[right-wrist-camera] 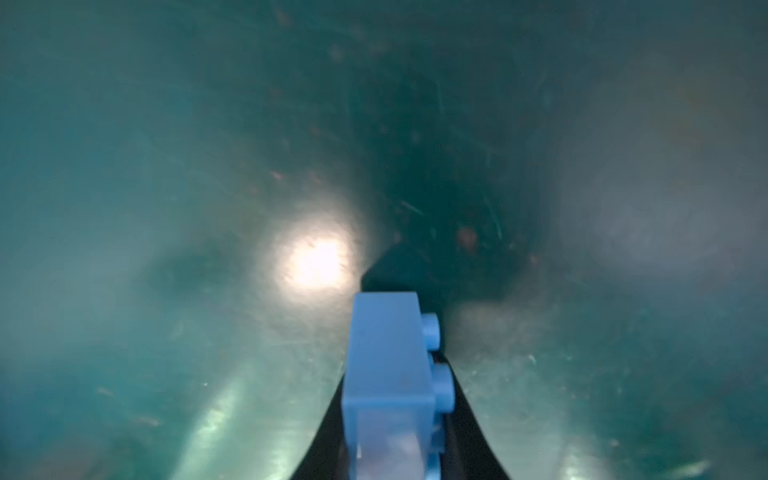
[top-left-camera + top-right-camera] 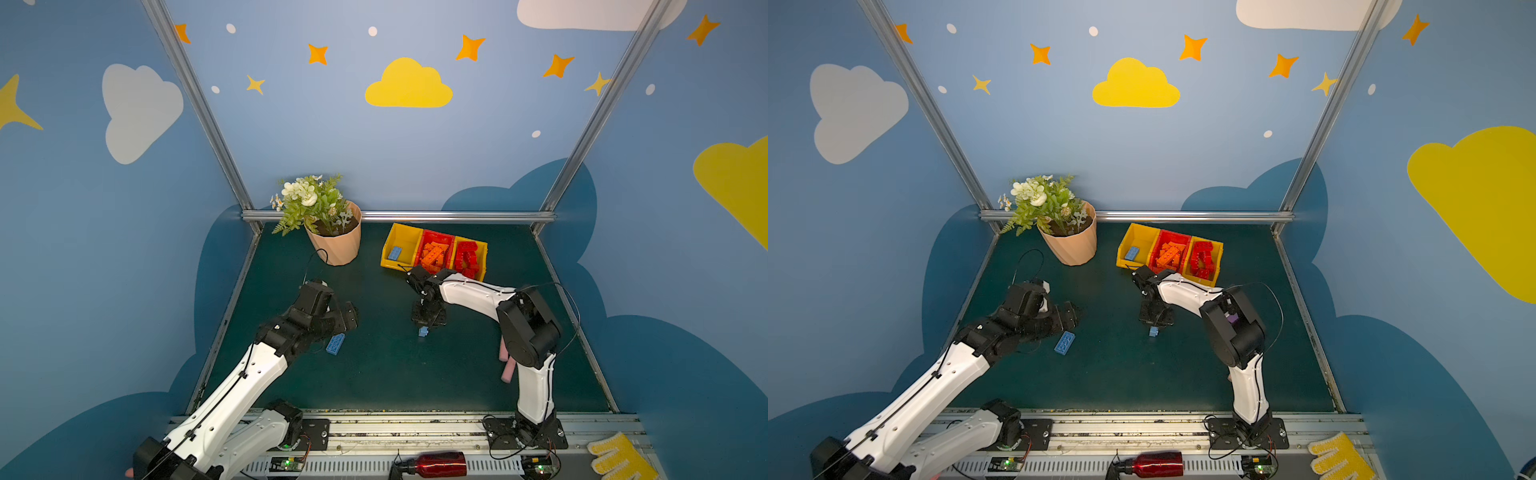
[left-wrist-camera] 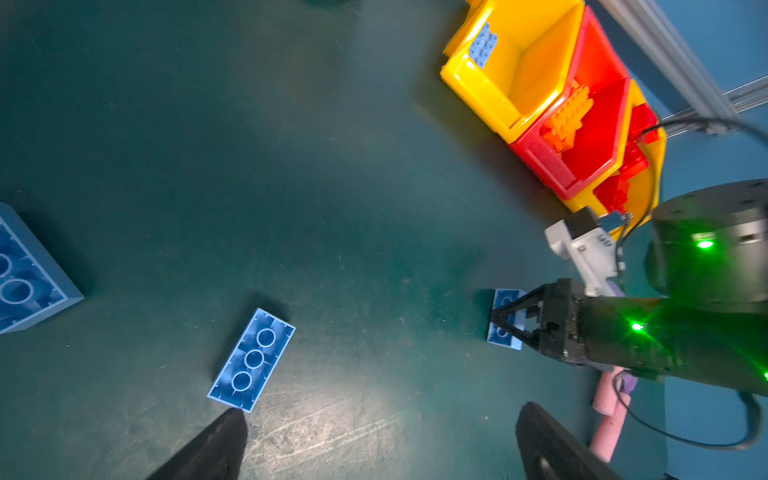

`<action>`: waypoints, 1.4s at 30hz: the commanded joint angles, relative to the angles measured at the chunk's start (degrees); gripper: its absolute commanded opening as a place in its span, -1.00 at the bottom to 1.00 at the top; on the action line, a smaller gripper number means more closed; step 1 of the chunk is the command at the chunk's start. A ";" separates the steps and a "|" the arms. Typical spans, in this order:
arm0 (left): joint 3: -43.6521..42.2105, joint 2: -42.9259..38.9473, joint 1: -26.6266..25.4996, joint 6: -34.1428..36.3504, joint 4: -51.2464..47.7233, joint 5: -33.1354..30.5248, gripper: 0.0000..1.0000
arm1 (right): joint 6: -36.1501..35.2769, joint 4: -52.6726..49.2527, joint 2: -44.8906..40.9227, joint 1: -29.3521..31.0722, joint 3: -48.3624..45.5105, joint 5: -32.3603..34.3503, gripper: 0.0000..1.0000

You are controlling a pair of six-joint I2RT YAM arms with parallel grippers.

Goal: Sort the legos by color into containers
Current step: 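Lift the blue 2x4 brick into the yellow bin and open the right gripper, then grasp a blue 2x4 brick with the left gripper while the right arm draws back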

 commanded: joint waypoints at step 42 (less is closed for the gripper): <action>12.09 9.14 9.56 4.70 -15.63 -2.93 1.00 | -21.75 11.64 24.24 -16.70 61.34 -17.50 0.73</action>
